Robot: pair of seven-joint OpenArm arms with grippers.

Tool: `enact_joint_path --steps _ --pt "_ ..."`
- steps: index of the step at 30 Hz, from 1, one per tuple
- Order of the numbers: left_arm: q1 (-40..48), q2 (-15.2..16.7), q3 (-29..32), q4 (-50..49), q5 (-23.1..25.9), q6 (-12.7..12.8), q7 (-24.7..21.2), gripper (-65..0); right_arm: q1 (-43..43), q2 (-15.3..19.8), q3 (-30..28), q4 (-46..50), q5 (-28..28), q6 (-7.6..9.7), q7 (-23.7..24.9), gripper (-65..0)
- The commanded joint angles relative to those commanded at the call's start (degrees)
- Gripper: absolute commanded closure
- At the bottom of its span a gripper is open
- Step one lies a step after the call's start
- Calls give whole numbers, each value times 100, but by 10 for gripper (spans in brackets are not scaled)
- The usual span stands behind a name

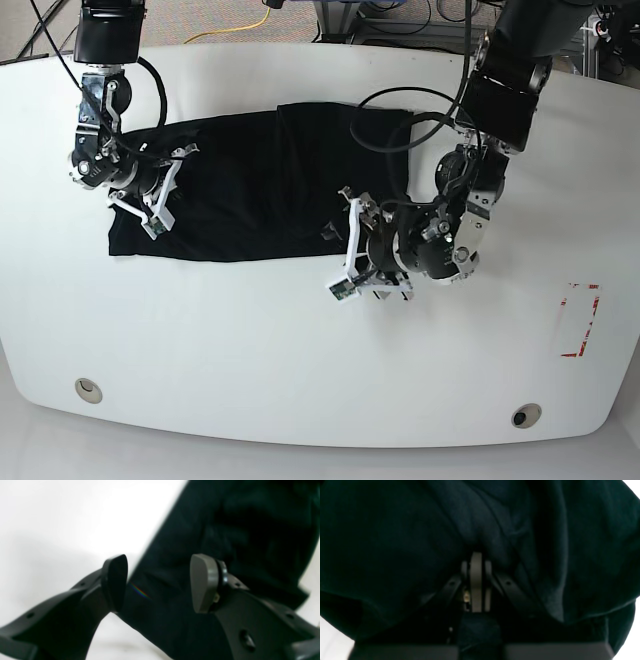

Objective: Layout the t-shirt on the table in an organized manner, then fold the t-shirt properly
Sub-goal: 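Push the folded layer further toward the right gripper with the left gripper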

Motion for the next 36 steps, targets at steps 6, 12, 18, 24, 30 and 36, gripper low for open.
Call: enact_joint_path --steps 6,12,18,24,30,36 --pt "44 -18 53 -316 -88 0 -9 -376 0 0 0 -9 0 0 0 -8" --pt "0 -9 396 -835 -70 0 -281 -376 0 -9 0 -9 0 0 0 -8" --pt "-18 18 835 -1354 -70 0 -800 -374 0 -9 0 -18 0 0 0 -8" --pt "-44 176 835 -1495 -62 0 -1037 -267 0 -9 0 -18 0 0 0 -8" --pt "-132 185 853 -1635 -53 9 -1442 -100 0 -9 0 -18 0 0 0 -8" --pt "-237 193 853 -1644 -9 44 -1609 -99 0 -9 0 0 0 0 0 -8"
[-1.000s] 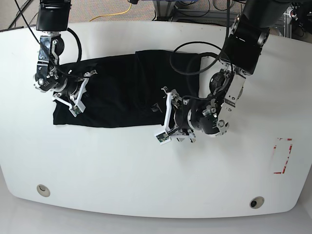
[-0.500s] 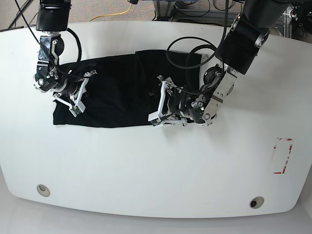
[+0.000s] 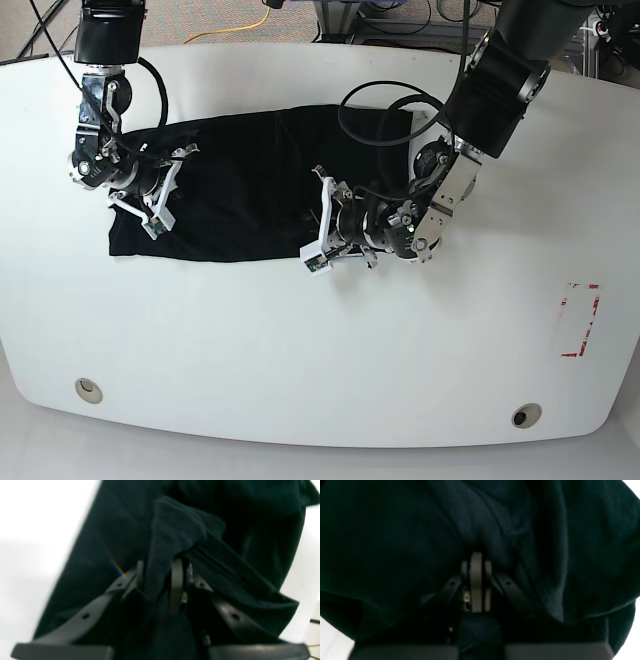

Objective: Layout the t-shirt on the table in an organized manner, then fold the t-shirt properly
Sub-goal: 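Push the folded layer further toward the right gripper with the left gripper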

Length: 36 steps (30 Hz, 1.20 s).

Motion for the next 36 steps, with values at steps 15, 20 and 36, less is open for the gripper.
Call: enact_joint_path --steps 15,20,36 --pt "-431 756 -26 -1073 1160 290 -1116 -97 0 0 0 9 0 0 0 -8" --pt "-563 791 -26 -1064 1152 290 -1108 -101 0 0 0 9 0 0 0 -8" --pt "-703 774 -97 -255 800 325 -791 -360 0 0 -9 18 18 0 0 -8"
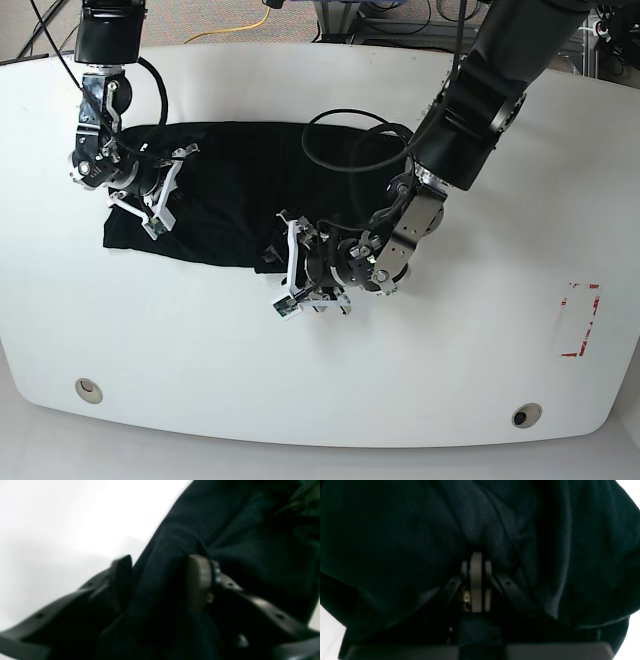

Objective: Layout the t-shirt on the table in an organized manner, then fold the t-shirt properly
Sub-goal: 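Push the folded layer further toward the right gripper with the left gripper, then withdraw the left gripper and grasp the folded end's edge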

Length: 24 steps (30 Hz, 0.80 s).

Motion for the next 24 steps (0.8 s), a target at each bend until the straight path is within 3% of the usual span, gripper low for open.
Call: enact_joint_path --steps 9,13,19,24 --pt "475 -35 -1327 1670 -1037 -26 949 -360 0 0 0 0 0 0 0 -8" --pt "932 -571 -1582 1811 -1222 -35 1029 -350 0 0 0 0 0 0 0 -8" --pt "1688 -1495 -1653 2031 -1574 -44 580 -249 0 0 0 0 9 0 0 -8" --pt "2171 -1714 -1969 2242 -1600 -44 580 -244 0 -9 0 0 18 0 0 -8"
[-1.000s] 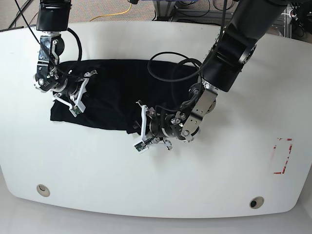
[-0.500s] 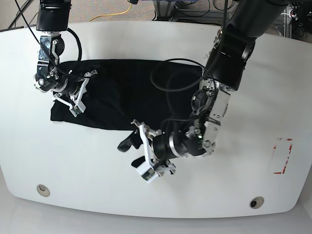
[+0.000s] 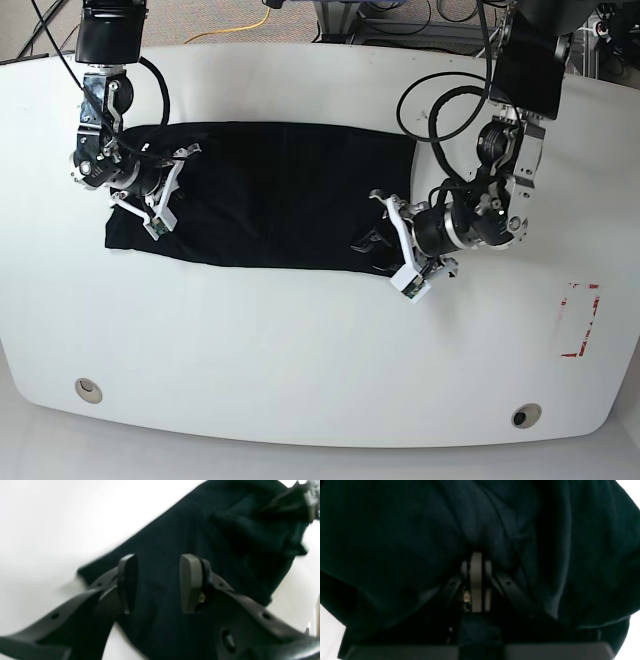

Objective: Layout the t-shirt on the table in an organized manner, then fold the t-shirt properly
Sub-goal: 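Withdraw the left gripper and grasp the folded end's edge, then grasp the strip's other end with the right gripper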

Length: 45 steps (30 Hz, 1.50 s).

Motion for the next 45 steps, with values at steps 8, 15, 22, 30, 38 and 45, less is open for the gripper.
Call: enact_joint_path --steps 8,15,22,30,38,45 --pt "229 9 -158 -255 220 0 -9 -82 0 -70 0 0 -9 0 0 -8" --pt "246 35 -141 -844 536 0 -35 -68 0 -97 0 0 -9 0 0 -8" --pt "246 35 -132 -1301 835 0 -35 -68 70 -97 18 97 0 0 9 -13" --pt "237 18 -132 -1820 844 0 -35 -68 149 -273 35 1152 18 0 -105 -75" --pt "255 -9 -132 -1943 888 0 -35 -68 545 -738 870 2426 0 0 -1345 -453" --pt "352 -9 -158 -1934 1143 -18 -35 -68 1248 -853 2400 2180 18 0 -2360 -617"
